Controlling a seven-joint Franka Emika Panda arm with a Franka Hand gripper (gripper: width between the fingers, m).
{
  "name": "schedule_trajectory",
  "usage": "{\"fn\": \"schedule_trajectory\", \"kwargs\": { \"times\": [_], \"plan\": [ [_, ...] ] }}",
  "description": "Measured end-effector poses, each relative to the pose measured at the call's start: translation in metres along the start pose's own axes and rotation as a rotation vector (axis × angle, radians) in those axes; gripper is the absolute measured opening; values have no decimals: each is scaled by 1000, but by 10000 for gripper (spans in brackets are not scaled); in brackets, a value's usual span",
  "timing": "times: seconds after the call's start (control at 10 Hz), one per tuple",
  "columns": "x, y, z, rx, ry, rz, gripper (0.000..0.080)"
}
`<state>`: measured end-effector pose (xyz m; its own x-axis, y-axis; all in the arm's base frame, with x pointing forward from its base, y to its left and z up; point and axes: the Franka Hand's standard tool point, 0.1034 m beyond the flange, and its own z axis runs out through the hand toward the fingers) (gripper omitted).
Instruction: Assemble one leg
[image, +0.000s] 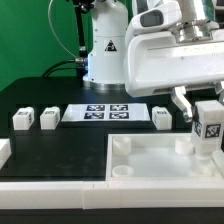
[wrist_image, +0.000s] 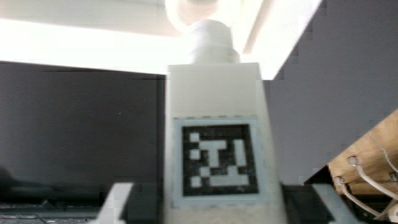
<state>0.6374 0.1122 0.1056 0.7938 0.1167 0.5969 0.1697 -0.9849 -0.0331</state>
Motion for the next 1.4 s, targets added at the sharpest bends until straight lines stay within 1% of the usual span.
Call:
{"fn": "schedule_trajectory", "kwargs": {
  "times": [0.7,1.0,1.1,1.2,1.3,1.4],
  "plan": [
    [-18,1,12,0,-23,0,292],
    [-19,1,13,0,-26,0,301],
    [-19,1,13,0,-26,0,476],
    [-19,1,13,0,-26,-1,614],
    [-19,1,13,0,-26,-1,614],
    [-19,1,13,0,-26,-1,640]
  ]
}}
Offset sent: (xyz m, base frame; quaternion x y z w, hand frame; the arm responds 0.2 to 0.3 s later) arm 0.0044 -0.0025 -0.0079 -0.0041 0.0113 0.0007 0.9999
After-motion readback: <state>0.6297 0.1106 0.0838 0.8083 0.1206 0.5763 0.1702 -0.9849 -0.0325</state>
